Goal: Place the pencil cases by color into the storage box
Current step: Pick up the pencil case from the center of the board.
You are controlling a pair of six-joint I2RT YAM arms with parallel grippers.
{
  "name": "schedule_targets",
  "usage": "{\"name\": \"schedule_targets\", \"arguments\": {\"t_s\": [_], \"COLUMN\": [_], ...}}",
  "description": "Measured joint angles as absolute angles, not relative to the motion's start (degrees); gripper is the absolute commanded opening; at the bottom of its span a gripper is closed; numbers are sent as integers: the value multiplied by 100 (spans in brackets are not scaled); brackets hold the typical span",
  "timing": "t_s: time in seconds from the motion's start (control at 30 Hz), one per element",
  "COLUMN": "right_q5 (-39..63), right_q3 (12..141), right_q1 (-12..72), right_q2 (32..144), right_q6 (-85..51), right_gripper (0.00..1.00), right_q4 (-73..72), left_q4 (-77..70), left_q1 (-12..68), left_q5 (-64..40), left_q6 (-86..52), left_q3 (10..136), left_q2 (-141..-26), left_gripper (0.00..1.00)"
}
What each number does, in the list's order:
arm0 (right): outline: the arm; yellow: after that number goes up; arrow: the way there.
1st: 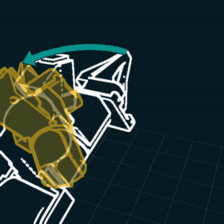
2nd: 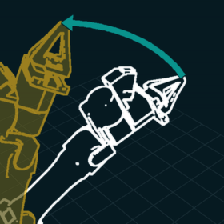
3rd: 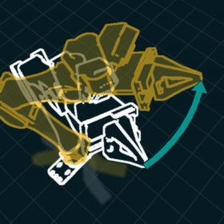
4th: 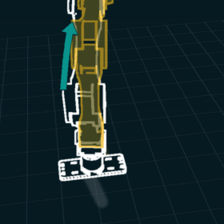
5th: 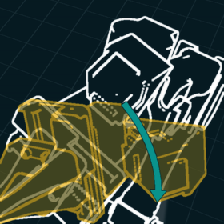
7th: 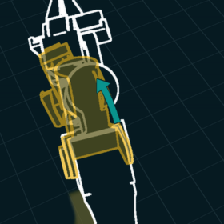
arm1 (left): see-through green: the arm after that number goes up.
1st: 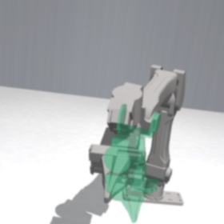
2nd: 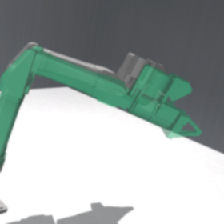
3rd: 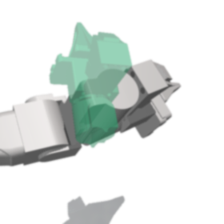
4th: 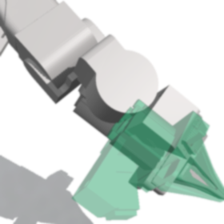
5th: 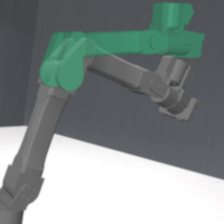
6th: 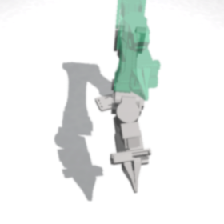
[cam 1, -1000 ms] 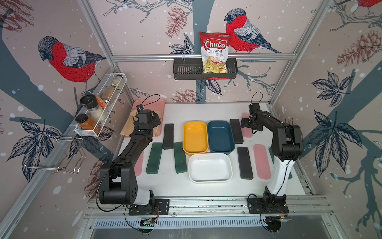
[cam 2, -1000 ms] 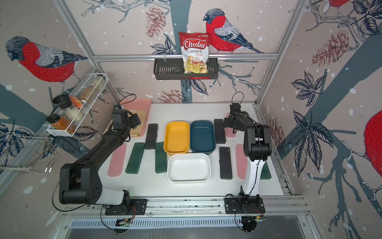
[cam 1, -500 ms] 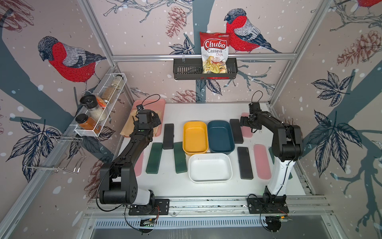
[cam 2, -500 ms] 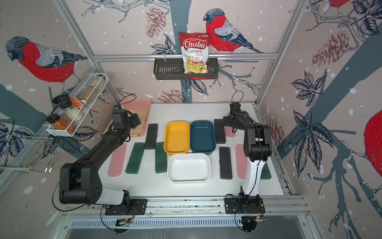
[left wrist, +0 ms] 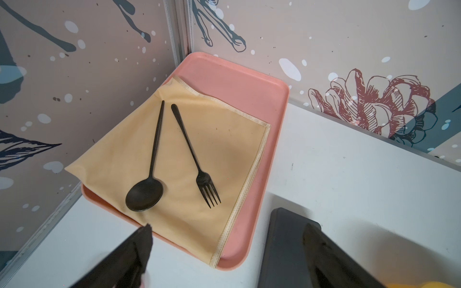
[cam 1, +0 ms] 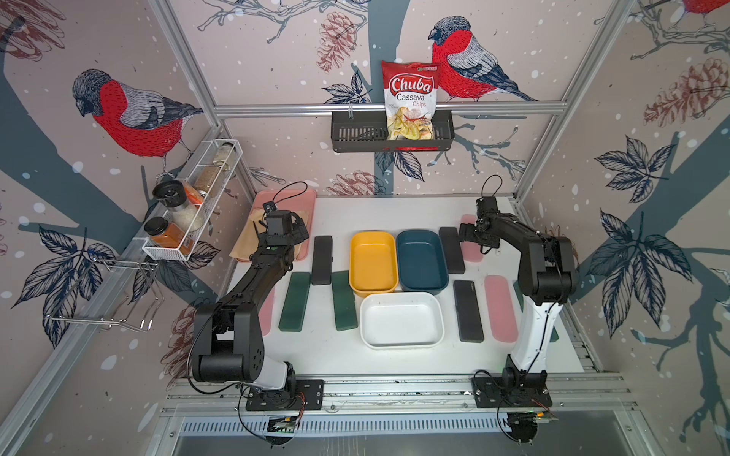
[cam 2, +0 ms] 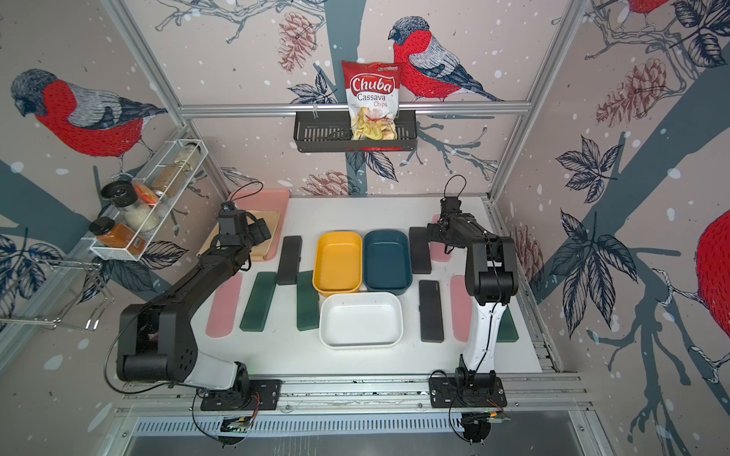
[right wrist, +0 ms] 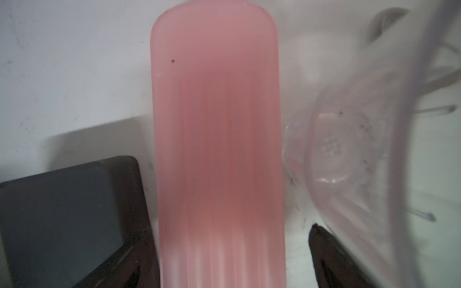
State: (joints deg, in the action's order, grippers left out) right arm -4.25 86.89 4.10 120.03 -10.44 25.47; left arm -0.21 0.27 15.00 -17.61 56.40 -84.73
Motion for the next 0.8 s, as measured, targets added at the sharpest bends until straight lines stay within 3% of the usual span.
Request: {"name": "schedule_targets", "arguments": {"t_s": [0.5, 0.8], "right_q5": [-325, -473], "right_q3": [8733, 8897], "right_q1": [412, 423], "right_q2": [12210, 12403], "right_q6": [-1041, -915], "right_gripper": [100, 93], "right_q4": [2469, 2408], "left_q4": [-67, -69], "left_q1": [27, 27], "left_q5": [1490, 1457], "left_q6": [-1800, -1800], "left_q3": [5815, 5854], "left_q2": [-8650, -8744], "left_gripper": [97, 97]}}
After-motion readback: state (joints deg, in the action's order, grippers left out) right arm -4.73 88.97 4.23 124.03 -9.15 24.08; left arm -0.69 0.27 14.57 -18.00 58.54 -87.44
